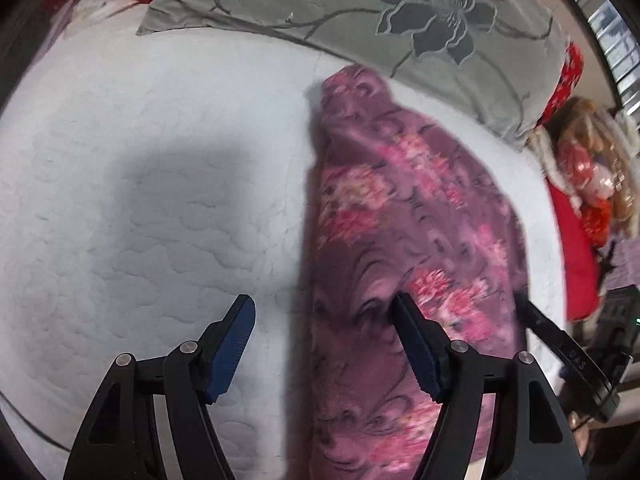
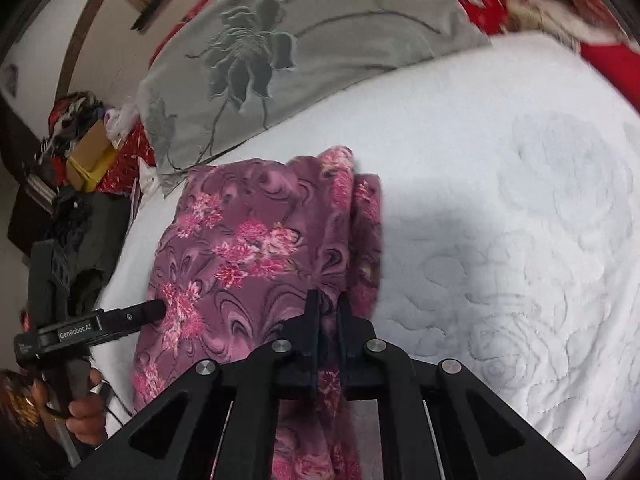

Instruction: Fold small clothes

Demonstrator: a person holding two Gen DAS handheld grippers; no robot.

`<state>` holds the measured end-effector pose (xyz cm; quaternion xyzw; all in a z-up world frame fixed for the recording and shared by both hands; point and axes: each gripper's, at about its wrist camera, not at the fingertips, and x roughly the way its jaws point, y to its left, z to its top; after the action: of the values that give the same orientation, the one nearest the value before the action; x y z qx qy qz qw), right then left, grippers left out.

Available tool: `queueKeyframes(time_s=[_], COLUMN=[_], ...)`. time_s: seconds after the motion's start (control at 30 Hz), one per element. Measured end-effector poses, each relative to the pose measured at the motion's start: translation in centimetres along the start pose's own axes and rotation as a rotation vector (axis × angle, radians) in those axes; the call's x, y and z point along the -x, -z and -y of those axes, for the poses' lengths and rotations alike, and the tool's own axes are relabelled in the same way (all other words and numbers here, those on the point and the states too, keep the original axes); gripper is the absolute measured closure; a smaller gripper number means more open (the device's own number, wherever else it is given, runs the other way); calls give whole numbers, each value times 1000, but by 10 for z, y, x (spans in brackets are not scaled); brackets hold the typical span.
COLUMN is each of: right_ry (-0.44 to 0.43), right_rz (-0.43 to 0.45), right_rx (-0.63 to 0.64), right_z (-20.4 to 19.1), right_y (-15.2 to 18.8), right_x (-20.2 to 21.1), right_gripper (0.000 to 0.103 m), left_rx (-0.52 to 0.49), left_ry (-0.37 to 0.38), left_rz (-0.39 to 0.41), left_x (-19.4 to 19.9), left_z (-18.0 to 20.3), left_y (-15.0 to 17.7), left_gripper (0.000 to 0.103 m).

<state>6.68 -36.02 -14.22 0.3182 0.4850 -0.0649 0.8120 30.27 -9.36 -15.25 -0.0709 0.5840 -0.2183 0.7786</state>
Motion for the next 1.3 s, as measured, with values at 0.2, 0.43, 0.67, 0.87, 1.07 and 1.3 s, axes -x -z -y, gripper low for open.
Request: queueKeyframes(time_s=[0.2, 0.43, 0.67, 0.87, 1.07, 1.3], right_ry=[-34, -40, 59, -60, 147, 340], right_rz=[43, 69, 38, 73, 5, -36], right_rx=[-83, -51, -63, 93, 230, 230], right_z=[-3, -9, 15, -17, -18, -34], right_y=[-46, -70, -57, -34, 14, 41], right_x=[-8, -21, -36, 15, -1, 44], right_gripper=[61, 96, 97, 70, 33, 19], left_rx=[1, -7, 6, -116, -180, -197], left_ry=[-31, 3, -39, -58, -156, -218], left_rz=[24, 45, 24, 127, 69, 130], left_x=[-7, -19, -41, 14, -2, 40], left_z=[4, 19, 21, 28, 27, 21], left_y=[-35, -59, -66, -9, 39, 76], left_gripper=[35, 58, 59, 39, 35, 36])
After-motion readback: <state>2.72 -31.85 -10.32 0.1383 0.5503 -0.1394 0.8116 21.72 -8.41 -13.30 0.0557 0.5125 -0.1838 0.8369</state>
